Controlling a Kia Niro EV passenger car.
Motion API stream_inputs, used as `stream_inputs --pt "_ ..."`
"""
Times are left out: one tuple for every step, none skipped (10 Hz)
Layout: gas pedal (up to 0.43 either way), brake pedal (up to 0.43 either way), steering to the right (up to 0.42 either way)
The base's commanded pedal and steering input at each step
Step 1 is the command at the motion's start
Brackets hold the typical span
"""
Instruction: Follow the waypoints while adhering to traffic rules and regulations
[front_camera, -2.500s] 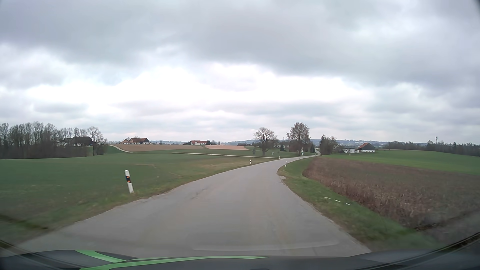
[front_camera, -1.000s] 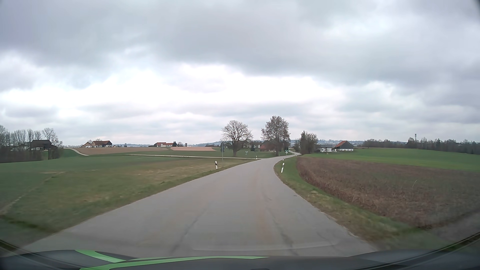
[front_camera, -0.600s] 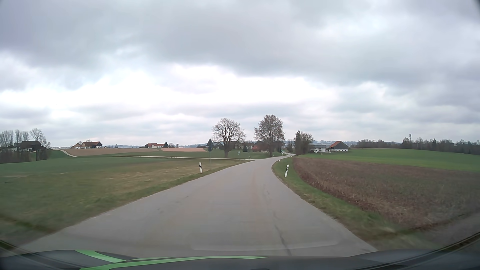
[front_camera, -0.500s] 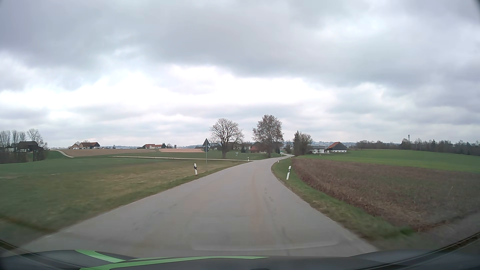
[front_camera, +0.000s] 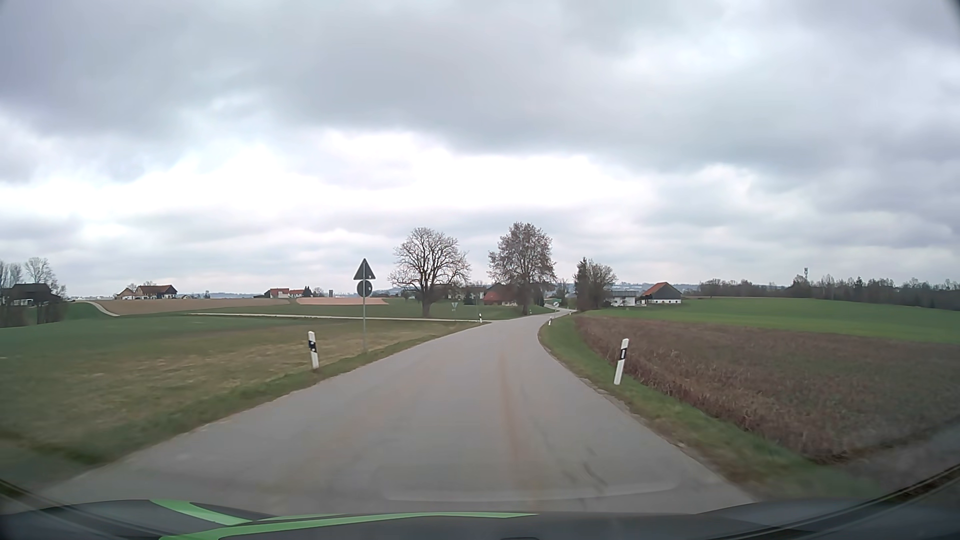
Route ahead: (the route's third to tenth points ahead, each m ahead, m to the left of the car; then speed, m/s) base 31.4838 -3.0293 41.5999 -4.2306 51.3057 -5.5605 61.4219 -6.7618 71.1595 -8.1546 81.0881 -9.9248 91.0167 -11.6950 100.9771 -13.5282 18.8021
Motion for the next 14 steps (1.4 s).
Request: stream_inputs --pt "0.067 0.000 0.016" --pt "0.067 0.000 0.016" --pt "0.067 0.000 0.016" --pt "0.067 0.000 0.016" --pt "0.067 0.000 0.015" --pt "0.067 0.000 0.016" --pt "0.067 0.000 0.015" --pt "0.067 0.000 0.014" --pt "0.067 0.000 0.012" --pt "0.067 0.000 0.010" --pt "0.067 0.000 0.010" --pt "0.067 0.000 0.010" --pt "0.067 0.000 0.010" --pt "0.067 0.000 0.009"
